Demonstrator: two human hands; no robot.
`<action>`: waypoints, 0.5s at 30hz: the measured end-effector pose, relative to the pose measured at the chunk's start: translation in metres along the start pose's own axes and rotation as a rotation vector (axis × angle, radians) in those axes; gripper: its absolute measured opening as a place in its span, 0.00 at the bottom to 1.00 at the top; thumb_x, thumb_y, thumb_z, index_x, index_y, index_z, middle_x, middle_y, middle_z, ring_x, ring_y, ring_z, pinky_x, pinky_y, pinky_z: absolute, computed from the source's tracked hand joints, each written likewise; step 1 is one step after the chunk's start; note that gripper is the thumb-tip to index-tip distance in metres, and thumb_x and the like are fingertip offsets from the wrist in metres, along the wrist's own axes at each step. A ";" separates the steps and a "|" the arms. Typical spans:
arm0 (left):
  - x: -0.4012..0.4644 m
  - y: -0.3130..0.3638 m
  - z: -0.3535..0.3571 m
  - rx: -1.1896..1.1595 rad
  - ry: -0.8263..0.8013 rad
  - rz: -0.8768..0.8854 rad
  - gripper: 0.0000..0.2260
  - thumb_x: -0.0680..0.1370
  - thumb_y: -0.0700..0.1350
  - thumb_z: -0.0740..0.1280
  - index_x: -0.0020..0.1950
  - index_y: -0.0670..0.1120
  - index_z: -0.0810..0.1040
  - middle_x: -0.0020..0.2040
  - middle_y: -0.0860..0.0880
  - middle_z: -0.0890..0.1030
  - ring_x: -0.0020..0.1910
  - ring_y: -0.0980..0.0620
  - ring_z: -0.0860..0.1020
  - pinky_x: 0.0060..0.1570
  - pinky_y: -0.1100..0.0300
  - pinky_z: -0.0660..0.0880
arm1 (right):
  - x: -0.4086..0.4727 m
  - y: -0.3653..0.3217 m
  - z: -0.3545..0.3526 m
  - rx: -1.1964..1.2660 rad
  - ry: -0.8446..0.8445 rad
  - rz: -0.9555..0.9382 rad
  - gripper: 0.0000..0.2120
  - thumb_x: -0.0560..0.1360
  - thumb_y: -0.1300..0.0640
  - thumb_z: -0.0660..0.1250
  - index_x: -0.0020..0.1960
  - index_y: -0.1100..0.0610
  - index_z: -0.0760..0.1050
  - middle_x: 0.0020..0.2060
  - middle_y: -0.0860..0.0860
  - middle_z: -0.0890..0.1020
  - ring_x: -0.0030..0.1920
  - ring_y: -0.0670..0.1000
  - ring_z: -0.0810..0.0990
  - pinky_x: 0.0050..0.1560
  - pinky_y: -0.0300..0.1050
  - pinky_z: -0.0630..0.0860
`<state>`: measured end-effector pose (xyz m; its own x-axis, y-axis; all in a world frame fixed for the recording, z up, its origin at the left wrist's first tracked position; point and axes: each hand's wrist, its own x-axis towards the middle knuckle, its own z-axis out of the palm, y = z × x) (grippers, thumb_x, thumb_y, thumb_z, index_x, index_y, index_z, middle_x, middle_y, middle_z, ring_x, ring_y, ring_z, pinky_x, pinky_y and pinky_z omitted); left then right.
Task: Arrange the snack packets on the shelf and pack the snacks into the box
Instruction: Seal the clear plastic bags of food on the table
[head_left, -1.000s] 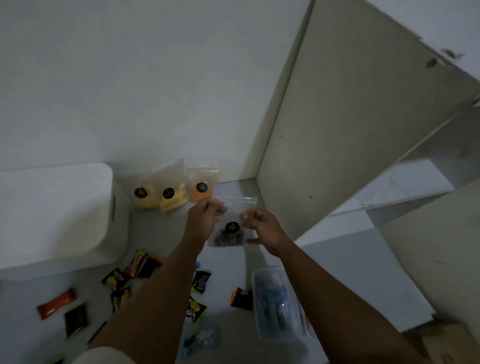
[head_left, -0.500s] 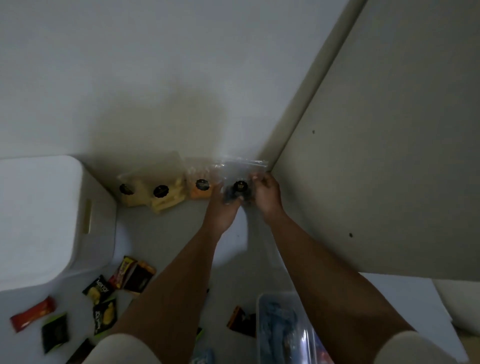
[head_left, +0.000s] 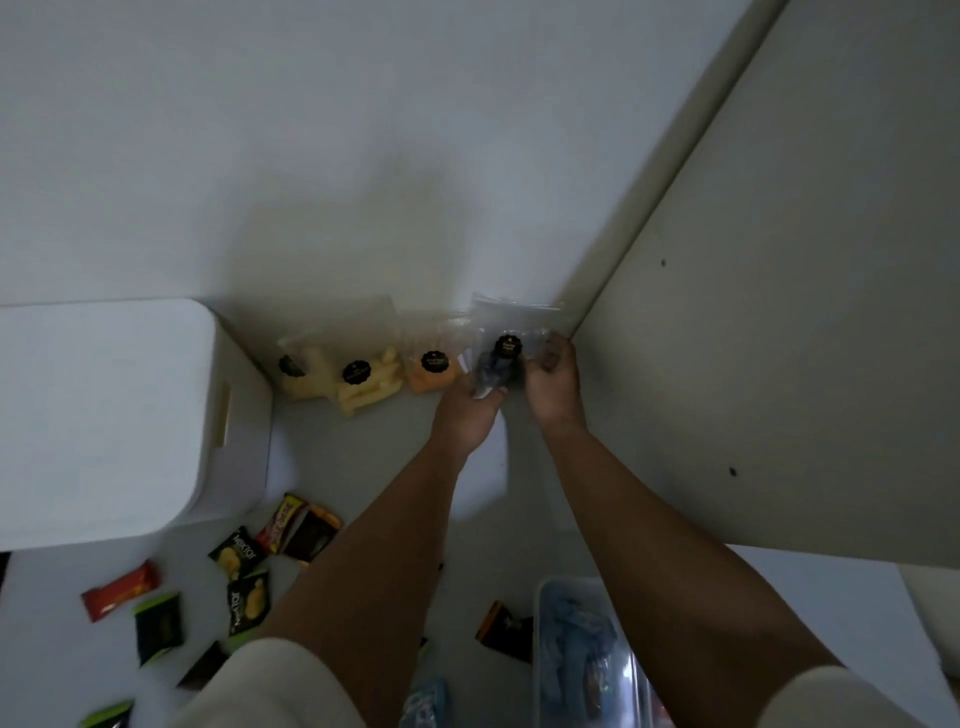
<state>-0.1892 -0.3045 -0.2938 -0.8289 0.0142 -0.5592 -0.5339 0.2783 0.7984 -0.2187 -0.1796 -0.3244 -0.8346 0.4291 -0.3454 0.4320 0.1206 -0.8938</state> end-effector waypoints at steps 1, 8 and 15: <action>-0.005 -0.003 -0.002 0.022 0.010 -0.008 0.19 0.80 0.47 0.67 0.70 0.47 0.74 0.66 0.46 0.78 0.59 0.48 0.77 0.55 0.58 0.70 | -0.004 0.002 -0.001 -0.020 0.014 0.020 0.23 0.76 0.64 0.63 0.70 0.54 0.70 0.57 0.51 0.79 0.56 0.52 0.78 0.58 0.46 0.75; -0.068 -0.022 -0.058 0.204 0.171 0.105 0.17 0.79 0.50 0.68 0.67 0.49 0.77 0.62 0.48 0.80 0.58 0.50 0.79 0.60 0.53 0.76 | -0.064 0.022 0.008 0.046 0.149 0.017 0.10 0.77 0.65 0.63 0.58 0.60 0.75 0.44 0.54 0.77 0.48 0.54 0.76 0.54 0.46 0.71; -0.111 -0.002 -0.204 0.390 0.596 0.482 0.11 0.76 0.47 0.65 0.55 0.48 0.82 0.51 0.49 0.84 0.51 0.48 0.81 0.53 0.54 0.78 | -0.140 -0.029 0.065 -0.046 -0.059 -0.166 0.09 0.80 0.61 0.64 0.57 0.55 0.80 0.52 0.51 0.82 0.53 0.49 0.78 0.54 0.40 0.71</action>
<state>-0.1305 -0.5028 -0.1882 -0.9579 -0.2612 0.1189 -0.0964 0.6832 0.7239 -0.1370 -0.3016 -0.2690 -0.9137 0.3469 -0.2118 0.3010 0.2272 -0.9262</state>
